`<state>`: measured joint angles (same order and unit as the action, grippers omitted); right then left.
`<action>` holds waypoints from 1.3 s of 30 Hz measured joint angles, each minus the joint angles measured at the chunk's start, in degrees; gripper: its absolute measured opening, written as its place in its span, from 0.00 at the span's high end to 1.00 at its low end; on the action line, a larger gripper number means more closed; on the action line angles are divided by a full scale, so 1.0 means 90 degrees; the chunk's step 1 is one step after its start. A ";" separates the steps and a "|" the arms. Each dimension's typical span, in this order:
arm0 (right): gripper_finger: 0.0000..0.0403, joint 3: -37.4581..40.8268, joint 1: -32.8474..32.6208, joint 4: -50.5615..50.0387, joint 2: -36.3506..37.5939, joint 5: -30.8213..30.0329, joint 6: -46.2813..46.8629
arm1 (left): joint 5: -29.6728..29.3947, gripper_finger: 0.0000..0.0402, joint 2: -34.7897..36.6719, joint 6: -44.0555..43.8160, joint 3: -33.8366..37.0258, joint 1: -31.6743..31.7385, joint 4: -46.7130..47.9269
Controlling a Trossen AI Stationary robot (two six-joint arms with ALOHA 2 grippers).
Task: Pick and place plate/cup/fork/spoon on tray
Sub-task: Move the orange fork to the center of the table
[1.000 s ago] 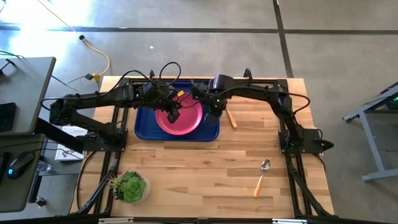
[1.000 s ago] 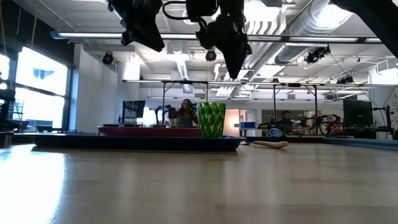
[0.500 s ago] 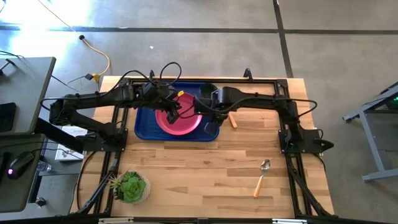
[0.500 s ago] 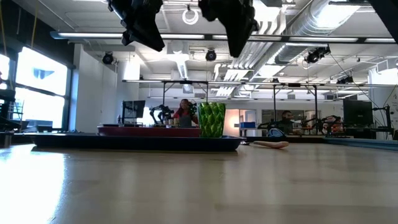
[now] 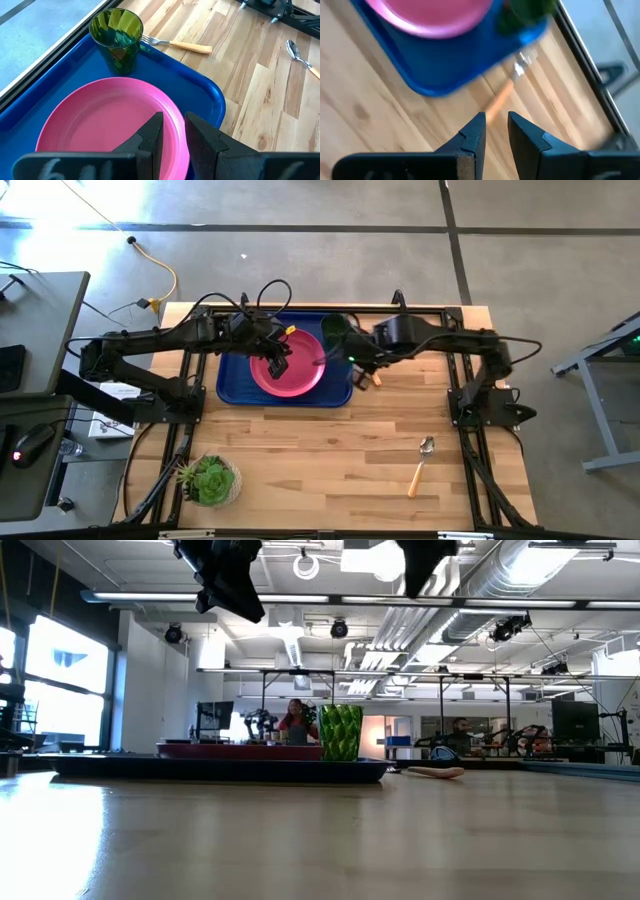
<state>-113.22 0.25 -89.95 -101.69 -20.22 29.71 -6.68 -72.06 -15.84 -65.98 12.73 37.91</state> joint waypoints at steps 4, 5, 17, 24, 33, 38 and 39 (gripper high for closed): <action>0.82 0.1292 0.0016 0.0116 0.0910 -0.0403 0.0417 | 0.0000 0.83 -0.0002 0.0000 0.0000 0.0000 0.0000; 0.82 0.1567 0.0038 0.0196 0.1127 -0.0417 0.0520 | 0.0000 0.83 -0.0002 0.0000 0.0000 0.0000 0.0000; 0.82 0.4003 0.0312 0.1296 0.3152 -0.0261 0.1486 | -0.0005 0.83 -0.0002 0.0000 0.0000 0.0000 -0.0002; 0.74 0.4775 0.0687 0.1698 0.3371 -0.0222 0.1532 | -0.0007 0.83 -0.0002 -0.0003 0.0000 0.0000 -0.0005; 0.57 0.5613 0.1232 0.3424 0.3354 0.0801 0.0668 | -0.0012 0.83 -0.0004 -0.0117 0.0000 0.0000 -0.0029; 0.56 0.6248 0.1445 0.4329 0.3354 0.1126 0.0650 | -0.0015 0.83 -0.0004 -0.0118 0.0000 0.0000 -0.0032; 0.56 0.6383 0.1474 0.4534 0.3354 0.1135 0.0648 | -0.0017 0.83 -0.0004 -0.0118 0.0000 0.0000 -0.0032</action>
<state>-55.78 13.51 -49.15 -71.50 -10.00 35.55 -6.83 -72.10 -16.90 -65.98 12.73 37.63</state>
